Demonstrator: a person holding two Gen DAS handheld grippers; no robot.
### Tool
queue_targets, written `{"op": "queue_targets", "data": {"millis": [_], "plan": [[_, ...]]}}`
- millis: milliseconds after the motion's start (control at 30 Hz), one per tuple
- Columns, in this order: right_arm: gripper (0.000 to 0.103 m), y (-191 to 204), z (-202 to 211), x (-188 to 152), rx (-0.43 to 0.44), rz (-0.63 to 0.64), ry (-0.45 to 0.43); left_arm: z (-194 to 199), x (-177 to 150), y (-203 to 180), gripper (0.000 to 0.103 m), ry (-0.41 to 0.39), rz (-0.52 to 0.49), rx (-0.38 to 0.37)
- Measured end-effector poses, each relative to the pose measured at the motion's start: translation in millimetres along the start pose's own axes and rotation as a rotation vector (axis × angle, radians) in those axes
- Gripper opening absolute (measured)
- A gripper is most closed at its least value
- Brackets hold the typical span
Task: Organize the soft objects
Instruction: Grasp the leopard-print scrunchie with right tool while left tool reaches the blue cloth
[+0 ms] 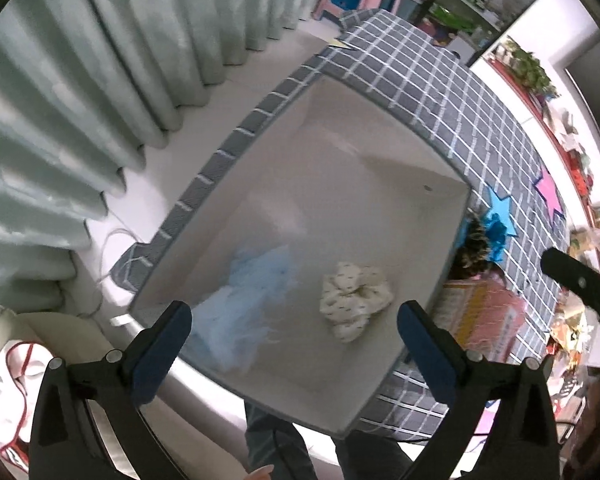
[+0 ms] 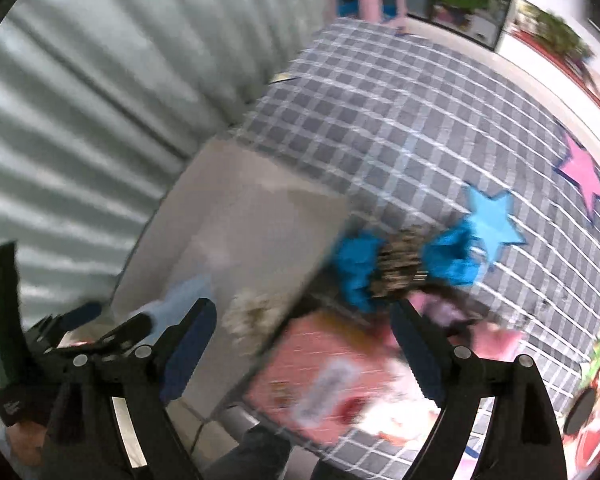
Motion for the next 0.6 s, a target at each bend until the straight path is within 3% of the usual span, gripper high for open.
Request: {"op": "queue_targets", "data": {"millis": [133, 267, 600], "plan": [[0.09, -48, -22, -2, -0.055, -0.068, 0.053, -6, 2, -18, 0.103, 0.018, -0.032, 0.001], [0.09, -69, -50, -7, -0.067, -0.077, 0.109, -13, 3, -31, 0.103, 0.043, -0.054, 0.013], [0.09, -40, -120, -2, 0.058, 0.041, 0.208, -22, 1, -51, 0.103, 0.077, -0.079, 0.068]]}}
Point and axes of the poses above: each gripper's, at about its wrist camera, not at the fingertips, and z roughly against the way its jaws point, y to its left, x to its top, the point moved 8 cm from there along -z, roughly the way its jaws point, and after that the axes turned 14 degrees about -x, right-handed, at the moved point
